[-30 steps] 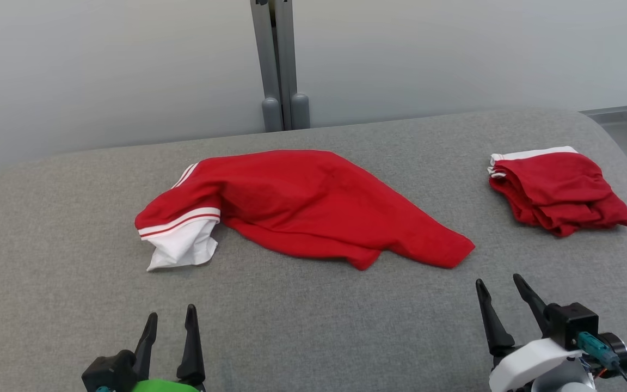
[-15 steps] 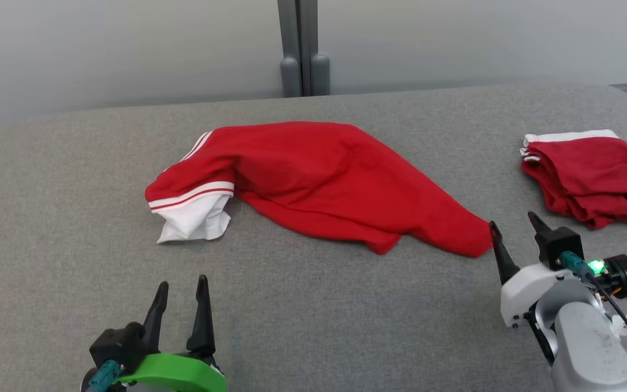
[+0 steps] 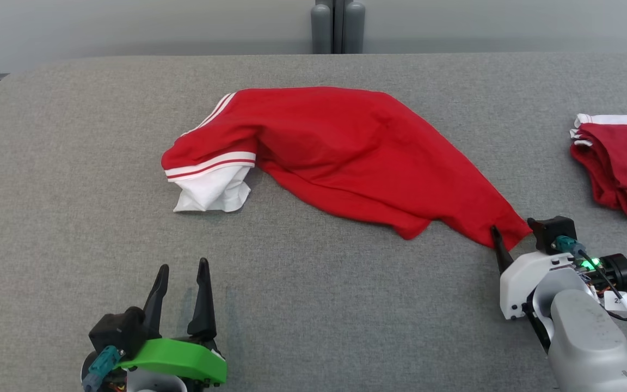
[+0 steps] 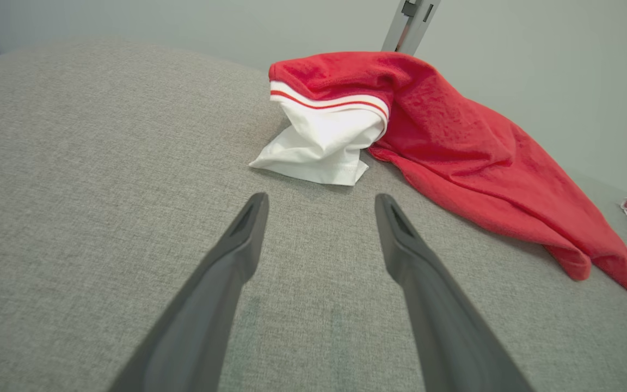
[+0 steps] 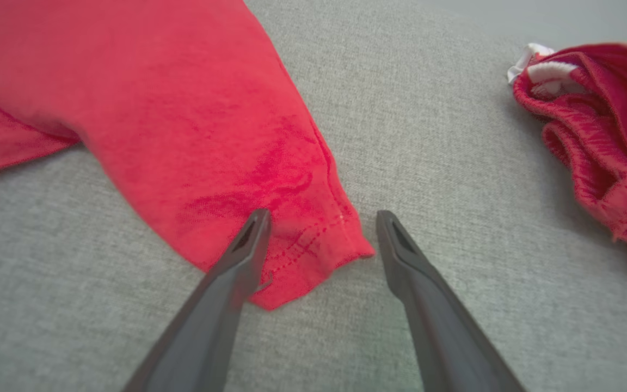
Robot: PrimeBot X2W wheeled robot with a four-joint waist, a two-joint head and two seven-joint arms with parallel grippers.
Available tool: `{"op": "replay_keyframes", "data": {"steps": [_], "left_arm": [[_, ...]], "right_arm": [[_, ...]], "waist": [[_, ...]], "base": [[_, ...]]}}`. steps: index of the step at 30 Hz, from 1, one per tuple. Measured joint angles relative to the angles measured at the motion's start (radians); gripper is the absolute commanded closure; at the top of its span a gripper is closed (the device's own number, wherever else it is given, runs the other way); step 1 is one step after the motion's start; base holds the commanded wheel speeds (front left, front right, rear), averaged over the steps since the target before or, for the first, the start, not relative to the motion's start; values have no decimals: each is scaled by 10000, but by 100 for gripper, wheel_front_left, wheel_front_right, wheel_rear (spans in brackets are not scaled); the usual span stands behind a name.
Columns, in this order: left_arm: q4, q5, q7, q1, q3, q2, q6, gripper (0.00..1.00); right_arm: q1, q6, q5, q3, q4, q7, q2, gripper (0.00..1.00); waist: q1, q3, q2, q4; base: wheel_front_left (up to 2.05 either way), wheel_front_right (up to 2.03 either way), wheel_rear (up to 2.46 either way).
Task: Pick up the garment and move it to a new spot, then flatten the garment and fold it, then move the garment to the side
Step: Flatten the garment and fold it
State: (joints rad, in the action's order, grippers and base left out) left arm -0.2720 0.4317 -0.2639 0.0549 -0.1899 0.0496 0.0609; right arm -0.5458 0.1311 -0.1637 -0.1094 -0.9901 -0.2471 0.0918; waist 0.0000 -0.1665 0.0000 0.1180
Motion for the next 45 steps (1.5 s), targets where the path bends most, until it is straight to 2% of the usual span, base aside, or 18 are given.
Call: {"op": "replay_keyframes", "data": {"steps": [1, 2, 3, 8, 15, 25, 31, 36, 45], "left_arm": [[-4, 0, 0, 0, 12, 0, -8, 0], [-4, 0, -2, 0, 13, 0, -10, 0], [-6, 0, 0, 0, 17, 0, -10, 0], [-35, 0, 0, -9, 27, 0, -40, 0], [-125, 0, 0, -216, -21, -2, -42, 0], [-165, 35, -2, -653, -59, -2, -84, 0], [-17, 84, -2, -699, -142, -2, -119, 0], [144, 157, 0, -498, -345, -2, -130, 0], [347, 293, -2, 330, -926, 0, -33, 0]], "right_arm": [[-66, -4, 104, 81, -105, -15, -13, 58], [-144, -4, 244, 213, -217, -44, -40, 91], [-212, -4, 328, 382, -272, -54, -58, 100], [-527, 2, 600, 1049, 107, -134, -40, 100], [-656, 2, 1187, 1914, 2543, -146, 128, 100], [-347, 2, 2002, 3768, 5933, -125, 362, 100], [-464, 4, 2449, 4318, 7241, 681, 667, 100], [-1244, 4, 2460, 3925, 6790, 1147, 1365, 100], [-3557, 4, 2136, 3133, 3741, 1317, 2800, 100]], "waist": [[0, 0, 0, 2], [0, 10, 0, -6], [0, 29, 0, -22], [0, 171, 0, -119], [0, 588, 0, -262], [0, 1399, 0, -437], [0, 1570, 0, -515], [0, 1321, 0, -417], [0, 451, 0, 335]], "base": [[0, 0, 0], [0, 0, 0], [0, 0, 0], [0, 0, 0], [0, 0, 0], [0, 0, 0], [0, 0, 0], [0, 0, 0], [0, 0, 0]]}}
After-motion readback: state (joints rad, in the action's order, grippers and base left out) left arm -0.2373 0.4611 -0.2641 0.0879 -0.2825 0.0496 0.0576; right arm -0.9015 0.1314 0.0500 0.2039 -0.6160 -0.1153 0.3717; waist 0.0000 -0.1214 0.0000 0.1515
